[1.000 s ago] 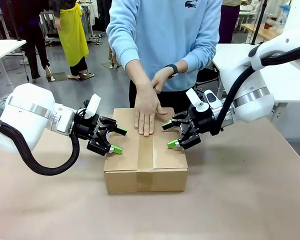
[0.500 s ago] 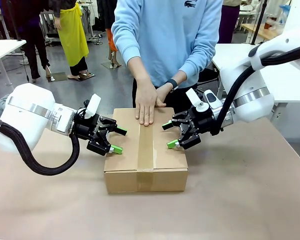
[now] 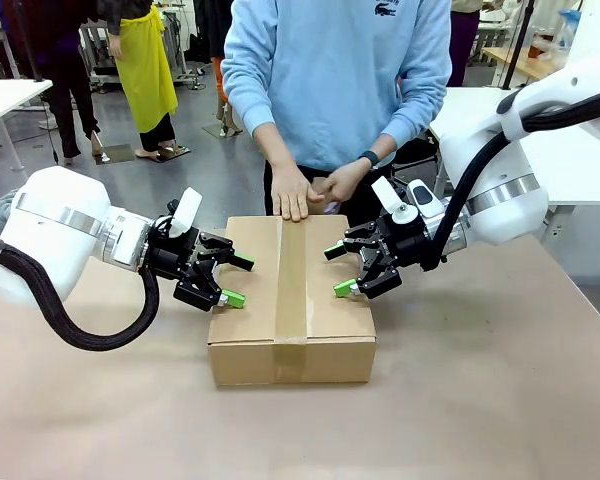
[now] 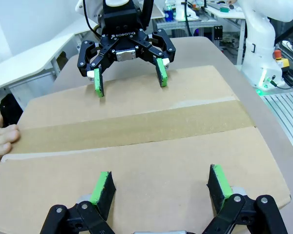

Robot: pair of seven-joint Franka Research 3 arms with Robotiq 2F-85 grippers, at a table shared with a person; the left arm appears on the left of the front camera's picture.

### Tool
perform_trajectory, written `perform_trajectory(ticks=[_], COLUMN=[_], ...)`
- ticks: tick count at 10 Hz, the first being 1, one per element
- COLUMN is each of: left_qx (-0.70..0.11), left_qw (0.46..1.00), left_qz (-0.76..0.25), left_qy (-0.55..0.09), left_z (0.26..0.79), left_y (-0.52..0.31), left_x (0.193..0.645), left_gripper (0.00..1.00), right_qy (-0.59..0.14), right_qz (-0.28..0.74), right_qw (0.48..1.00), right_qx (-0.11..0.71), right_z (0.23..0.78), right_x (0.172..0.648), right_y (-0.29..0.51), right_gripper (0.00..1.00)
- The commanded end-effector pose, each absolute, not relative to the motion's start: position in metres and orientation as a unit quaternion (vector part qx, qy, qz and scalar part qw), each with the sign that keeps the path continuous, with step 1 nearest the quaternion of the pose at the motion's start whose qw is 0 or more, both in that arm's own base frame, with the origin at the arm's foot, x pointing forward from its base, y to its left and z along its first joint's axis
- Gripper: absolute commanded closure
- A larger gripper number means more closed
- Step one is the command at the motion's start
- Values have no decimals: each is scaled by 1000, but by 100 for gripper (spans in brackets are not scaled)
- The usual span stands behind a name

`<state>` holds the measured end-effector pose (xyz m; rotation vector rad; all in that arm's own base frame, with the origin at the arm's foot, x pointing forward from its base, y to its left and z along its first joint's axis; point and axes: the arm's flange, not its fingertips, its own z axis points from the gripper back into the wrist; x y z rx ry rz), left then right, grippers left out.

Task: Pack the gift set into the box.
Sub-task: Press and hold the closed box until the human finishes sealing it.

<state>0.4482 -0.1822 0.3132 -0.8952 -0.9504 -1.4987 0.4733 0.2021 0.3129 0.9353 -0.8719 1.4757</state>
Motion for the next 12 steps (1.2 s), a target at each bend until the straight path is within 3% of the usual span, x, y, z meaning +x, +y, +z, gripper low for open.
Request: perform_trajectory(ticks=[1,8,11,12], left_qx=[-374,-378,-388,-376], left_qw=[547,545,441,433], left_qz=[-634,-632,-637,-616], left_qy=[-399,-401,-498,-540], left_z=[312,313,432,447], left_y=[-183,-182,-102,-58], left_x=[447,448,378,360], left_gripper=[0,0,0,0], right_qy=[-370,-370,-470,-509], right_qz=[628,626,577,540], right_qw=[559,560,507,491], right_qx=[394,397,434,456], right_z=[312,313,409,420], right_x=[472,473,430,416], right_y=[202,202,122,77], right_gripper=[0,0,0,0])
